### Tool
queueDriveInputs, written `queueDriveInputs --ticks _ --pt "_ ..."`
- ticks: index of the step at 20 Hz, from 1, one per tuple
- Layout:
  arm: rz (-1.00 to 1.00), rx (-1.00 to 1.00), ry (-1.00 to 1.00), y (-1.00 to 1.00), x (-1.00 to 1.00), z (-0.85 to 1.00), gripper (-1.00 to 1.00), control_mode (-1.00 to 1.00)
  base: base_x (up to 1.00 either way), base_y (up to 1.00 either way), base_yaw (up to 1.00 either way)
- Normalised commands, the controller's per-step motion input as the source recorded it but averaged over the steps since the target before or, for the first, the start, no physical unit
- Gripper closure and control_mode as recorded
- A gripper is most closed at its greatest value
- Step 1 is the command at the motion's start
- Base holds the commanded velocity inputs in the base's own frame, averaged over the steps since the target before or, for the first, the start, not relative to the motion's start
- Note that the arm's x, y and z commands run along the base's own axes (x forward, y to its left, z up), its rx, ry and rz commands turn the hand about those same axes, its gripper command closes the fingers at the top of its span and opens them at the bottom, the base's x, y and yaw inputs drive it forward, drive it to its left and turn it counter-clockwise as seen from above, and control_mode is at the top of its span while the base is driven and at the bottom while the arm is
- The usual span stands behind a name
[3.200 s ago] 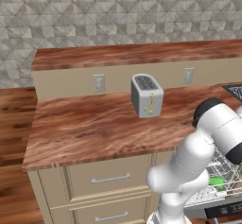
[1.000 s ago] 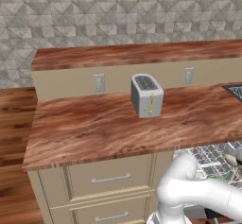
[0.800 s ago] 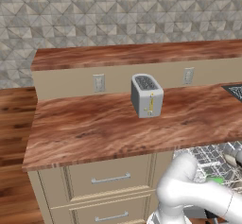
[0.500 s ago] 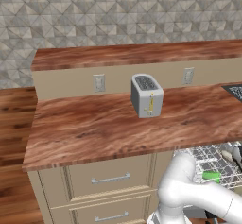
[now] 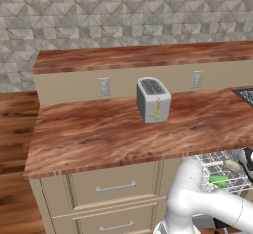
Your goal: Pick up the cup and bowl from the counter, place them in the dishwasher, and close the dishwasher door.
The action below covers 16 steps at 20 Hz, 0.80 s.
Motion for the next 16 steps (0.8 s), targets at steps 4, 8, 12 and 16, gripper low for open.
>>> queueDriveInputs --ticks 4,8,12,16 --pt "0.00 0.00 -0.02 -0.42 -0.18 0.00 -1.00 -1.00 0.00 0.00 0.00" --pt "0.01 0.00 -0.03 -0.36 -0.29 0.00 -1.00 -1.00 0.00 0.00 0.00" --pt "0.01 0.00 -0.02 -0.24 -0.22 0.00 -1.00 -1.00 0.00 0.00 0.00" --pt "0.02 0.00 0.00 -0.17 -0.14 0.00 -1.00 -1.00 0.00 0.00 0.00"
